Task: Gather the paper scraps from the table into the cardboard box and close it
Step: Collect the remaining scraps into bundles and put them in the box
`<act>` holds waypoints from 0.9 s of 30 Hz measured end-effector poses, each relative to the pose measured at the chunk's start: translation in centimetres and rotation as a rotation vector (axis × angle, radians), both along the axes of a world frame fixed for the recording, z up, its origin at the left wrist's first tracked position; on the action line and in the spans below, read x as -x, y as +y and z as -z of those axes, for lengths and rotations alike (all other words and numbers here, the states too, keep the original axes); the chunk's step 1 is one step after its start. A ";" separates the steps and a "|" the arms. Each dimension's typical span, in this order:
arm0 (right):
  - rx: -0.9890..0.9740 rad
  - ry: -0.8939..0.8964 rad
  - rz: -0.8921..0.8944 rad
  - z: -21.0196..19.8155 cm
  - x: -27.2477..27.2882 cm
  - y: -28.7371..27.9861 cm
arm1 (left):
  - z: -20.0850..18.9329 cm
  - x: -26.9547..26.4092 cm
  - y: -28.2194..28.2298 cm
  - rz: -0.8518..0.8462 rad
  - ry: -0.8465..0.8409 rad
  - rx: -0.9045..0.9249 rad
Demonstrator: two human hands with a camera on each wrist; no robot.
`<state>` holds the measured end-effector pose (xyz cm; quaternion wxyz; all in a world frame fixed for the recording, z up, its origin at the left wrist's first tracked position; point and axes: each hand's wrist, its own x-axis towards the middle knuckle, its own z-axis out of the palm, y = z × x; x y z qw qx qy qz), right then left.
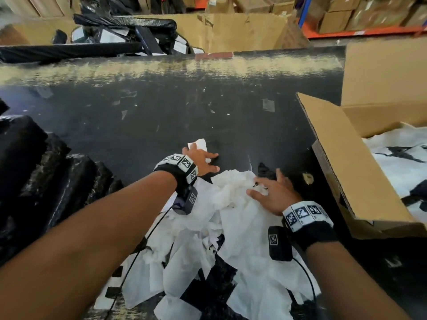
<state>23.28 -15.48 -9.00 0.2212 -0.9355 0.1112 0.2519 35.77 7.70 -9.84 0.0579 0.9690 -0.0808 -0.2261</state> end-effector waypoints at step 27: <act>-0.059 -0.322 -0.467 -4.6 10.9 -0.9 | -4.8 20.5 11.5 0.072 -0.028 0.403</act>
